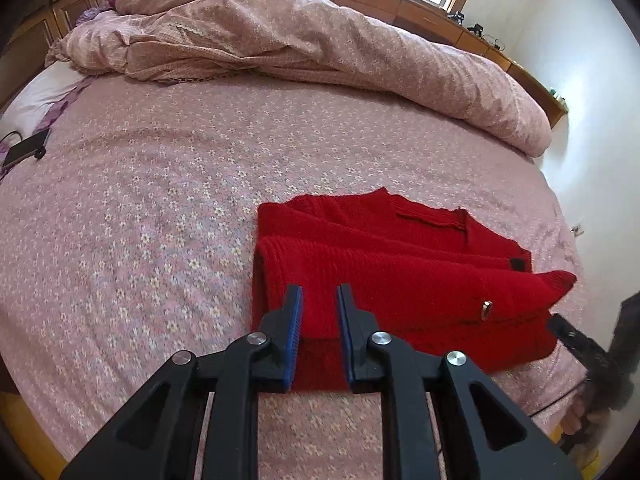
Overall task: Fold small clothes
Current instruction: 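Press and smooth the folded cardigan bundle with both tools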
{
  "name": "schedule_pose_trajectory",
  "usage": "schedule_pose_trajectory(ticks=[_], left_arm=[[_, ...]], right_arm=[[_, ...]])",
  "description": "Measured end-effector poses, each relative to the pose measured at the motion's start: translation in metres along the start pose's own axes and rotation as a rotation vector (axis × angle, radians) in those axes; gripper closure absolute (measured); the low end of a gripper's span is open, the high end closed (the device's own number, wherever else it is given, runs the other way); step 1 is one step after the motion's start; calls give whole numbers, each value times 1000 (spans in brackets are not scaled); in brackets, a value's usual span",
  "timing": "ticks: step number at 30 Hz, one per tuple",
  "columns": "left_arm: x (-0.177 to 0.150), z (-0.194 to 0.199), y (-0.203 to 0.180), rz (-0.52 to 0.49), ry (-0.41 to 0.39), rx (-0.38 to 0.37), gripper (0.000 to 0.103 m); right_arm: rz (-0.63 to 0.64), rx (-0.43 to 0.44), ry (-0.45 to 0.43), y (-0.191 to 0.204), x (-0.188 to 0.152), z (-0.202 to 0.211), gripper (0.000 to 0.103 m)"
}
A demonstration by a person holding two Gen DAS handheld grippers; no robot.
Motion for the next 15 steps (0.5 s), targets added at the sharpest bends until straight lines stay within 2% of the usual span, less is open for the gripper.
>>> schedule_pose_trajectory(ticks=[3, 9, 12, 15], left_arm=[[-11, 1, -8, -8, -1, -27, 83], [-27, -32, -25, -11, 92, -95, 81], [-31, -53, -26, 39, 142, -131, 81], [-31, -65, -23, 83, 155, -176, 81]], right_arm=[[-15, 8, 22, -1, -3, -9, 62], [-43, 26, 21, -1, -3, -17, 62], [-45, 24, 28, 0, -1, -21, 62], [-56, 24, 26, -2, 2, -26, 62]])
Point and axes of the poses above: each gripper's, at about its wrist camera, not at the fingertips, and z roughly against the way its jaws point, y to its left, x to its top, the point moved 2 cm from there along -z, roughly the way its jaws point, and after that the axes turned 11 degrees about y, right-handed, at the moved point
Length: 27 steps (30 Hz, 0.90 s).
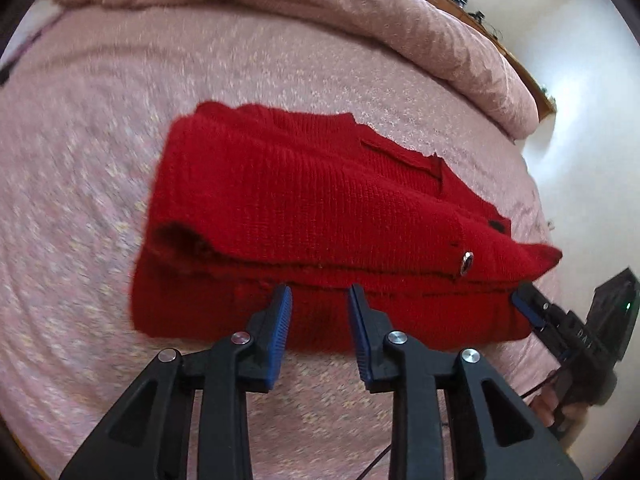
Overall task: Fold small clothes
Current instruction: 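Press and smooth the folded cardigan bundle with both tools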
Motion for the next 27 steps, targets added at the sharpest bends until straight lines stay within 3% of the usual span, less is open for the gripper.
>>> schedule_pose_trajectory(ticks=[12, 27], left_arm=[[26, -5, 6, 54, -55, -122, 81], [104, -9, -18, -77, -90, 70, 81]], right_arm=[[-35, 72, 3, -3, 18, -18, 62], [-30, -19, -21, -6, 83, -40, 62]])
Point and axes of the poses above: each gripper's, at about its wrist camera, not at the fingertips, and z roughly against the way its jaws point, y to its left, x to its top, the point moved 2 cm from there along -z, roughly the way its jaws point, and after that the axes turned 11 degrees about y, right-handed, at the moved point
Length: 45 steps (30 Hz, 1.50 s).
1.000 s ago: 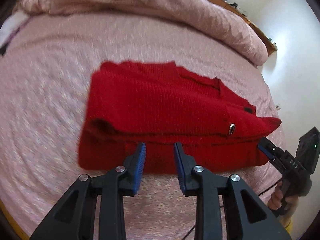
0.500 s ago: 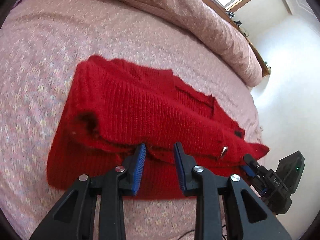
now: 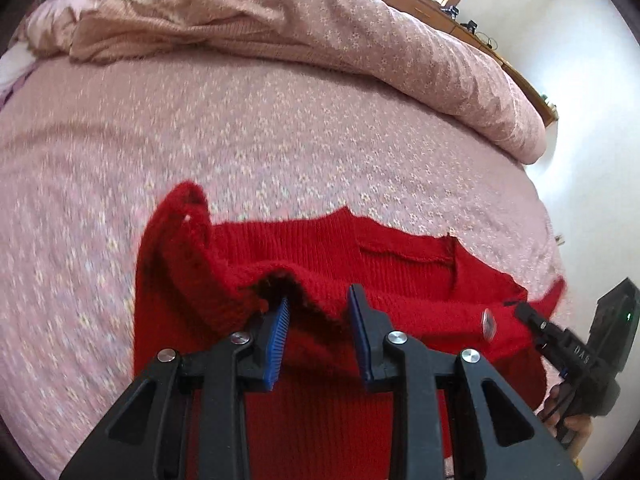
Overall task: Fold small clothes
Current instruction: 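Press and smooth the folded cardigan bundle with both tools, then grasp the edge of the red bundle with the right tool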
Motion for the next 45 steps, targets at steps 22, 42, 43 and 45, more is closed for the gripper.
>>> schedule_pose_trajectory(ticks=[22, 42, 43, 45], left_arm=[[-49, 11, -2, -160, 53, 212, 81], [-53, -15, 12, -100, 86, 195, 80], [-53, -12, 12, -91, 92, 191, 80], [-56, -7, 14, -79, 100, 190, 80]], right_arm=[[100, -149, 0, 0, -44, 34, 62], [150, -250, -16, 2, -53, 8, 61], [145, -249, -15, 3, -53, 10, 60], [127, -240, -14, 4, -55, 17, 58]])
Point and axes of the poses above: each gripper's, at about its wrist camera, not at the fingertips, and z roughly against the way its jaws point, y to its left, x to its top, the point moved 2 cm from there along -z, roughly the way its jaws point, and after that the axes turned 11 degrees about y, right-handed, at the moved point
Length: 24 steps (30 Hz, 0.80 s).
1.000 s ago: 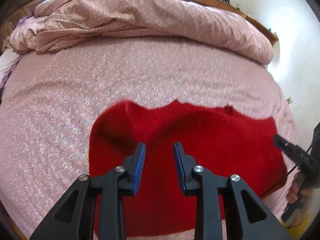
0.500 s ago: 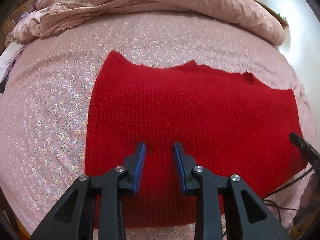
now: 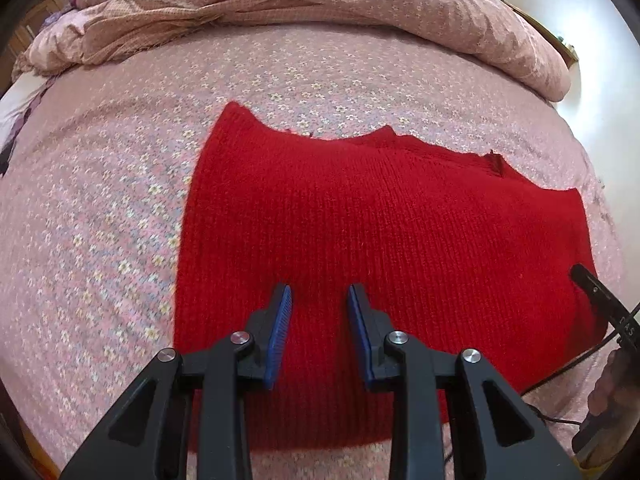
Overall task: Fold small clothes
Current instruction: 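Grasp the edge of the red bundle with the right tool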
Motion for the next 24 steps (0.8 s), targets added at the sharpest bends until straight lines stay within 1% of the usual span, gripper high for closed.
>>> schedule_pose_trajectory(ticks=[4, 7, 10, 13, 19, 22, 24], left_arm=[[-11, 12, 5, 28, 10, 28, 80], [-21, 23, 8, 44, 1, 15, 80], [-32, 32, 14, 56, 6, 13, 80], [-44, 39, 22, 80, 10, 16, 80], [-65, 44, 38, 123, 12, 20, 80], [-71, 39, 37, 119, 19, 15, 80], [-75, 35, 35, 111, 22, 13, 80]], right_arm=[[-47, 38, -13, -1, -6, 17, 51], [-69, 56, -27, -3, -15, 33, 45], [-91, 86, -24, -6, -24, 42, 43], [-141, 118, -13, -14, -36, 48, 42], [-232, 124, -6, -36, -63, 56, 41], [-301, 138, -12, -48, -73, 54, 39], [-371, 162, -24, -59, -80, 52, 37]])
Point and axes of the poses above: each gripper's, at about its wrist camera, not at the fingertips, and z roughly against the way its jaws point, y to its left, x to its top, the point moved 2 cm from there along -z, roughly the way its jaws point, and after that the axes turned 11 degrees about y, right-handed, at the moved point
